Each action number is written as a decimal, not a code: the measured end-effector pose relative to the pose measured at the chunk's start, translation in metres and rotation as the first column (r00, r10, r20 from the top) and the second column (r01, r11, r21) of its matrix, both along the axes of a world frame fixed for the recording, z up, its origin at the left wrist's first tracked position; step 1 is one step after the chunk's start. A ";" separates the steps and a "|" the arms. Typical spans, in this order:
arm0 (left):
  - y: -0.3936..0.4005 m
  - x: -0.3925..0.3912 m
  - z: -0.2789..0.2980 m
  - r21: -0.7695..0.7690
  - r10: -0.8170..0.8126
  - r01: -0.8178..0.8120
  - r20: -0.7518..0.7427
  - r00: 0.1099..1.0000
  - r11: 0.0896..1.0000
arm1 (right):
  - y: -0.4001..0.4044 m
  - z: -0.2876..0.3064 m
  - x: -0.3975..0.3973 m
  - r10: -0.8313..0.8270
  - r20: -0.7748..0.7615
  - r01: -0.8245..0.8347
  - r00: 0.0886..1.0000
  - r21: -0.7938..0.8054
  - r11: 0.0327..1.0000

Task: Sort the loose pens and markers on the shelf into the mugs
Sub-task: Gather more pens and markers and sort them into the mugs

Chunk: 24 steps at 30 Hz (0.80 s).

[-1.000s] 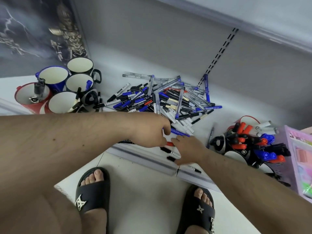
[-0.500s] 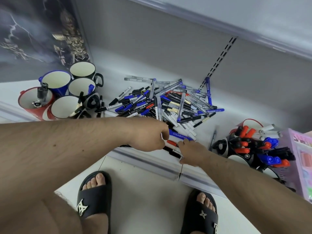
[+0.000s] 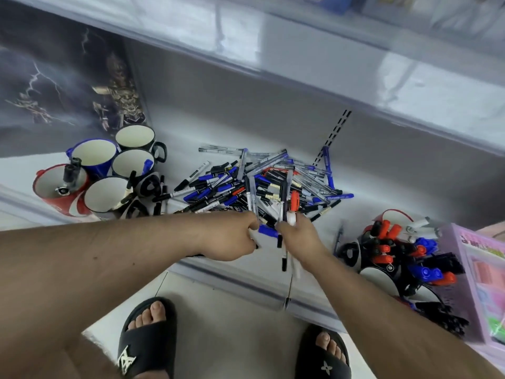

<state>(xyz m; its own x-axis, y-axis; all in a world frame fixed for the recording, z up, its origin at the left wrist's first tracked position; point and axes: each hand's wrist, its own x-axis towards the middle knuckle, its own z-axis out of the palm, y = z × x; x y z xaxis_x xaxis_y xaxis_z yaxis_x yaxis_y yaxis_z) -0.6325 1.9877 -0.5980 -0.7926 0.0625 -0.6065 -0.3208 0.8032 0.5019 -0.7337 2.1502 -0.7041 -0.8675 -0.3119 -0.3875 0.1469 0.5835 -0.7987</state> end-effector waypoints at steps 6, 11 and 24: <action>0.021 -0.004 0.011 0.454 0.444 -0.451 0.129 0.887 0.768 | -0.041 0.071 0.030 -0.138 0.581 0.468 0.802 -0.469 0.749; 0.027 -0.003 0.017 0.659 0.376 -0.503 0.340 0.862 0.559 | -0.027 0.085 0.047 -0.094 0.513 0.400 0.853 -0.526 0.750; 0.031 -0.013 0.026 0.661 0.278 -0.444 0.347 0.896 0.606 | -0.010 0.099 0.042 0.129 0.657 0.453 0.743 -0.635 0.626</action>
<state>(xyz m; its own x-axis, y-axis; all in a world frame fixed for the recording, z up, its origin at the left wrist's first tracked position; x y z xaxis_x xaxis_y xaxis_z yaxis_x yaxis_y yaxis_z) -0.6457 2.0186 -0.5718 -0.7215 0.2702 -0.6375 -0.6571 0.0231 0.7534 -0.6918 2.1402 -0.6055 -0.5945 -0.6051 -0.5296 0.7673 -0.2299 -0.5987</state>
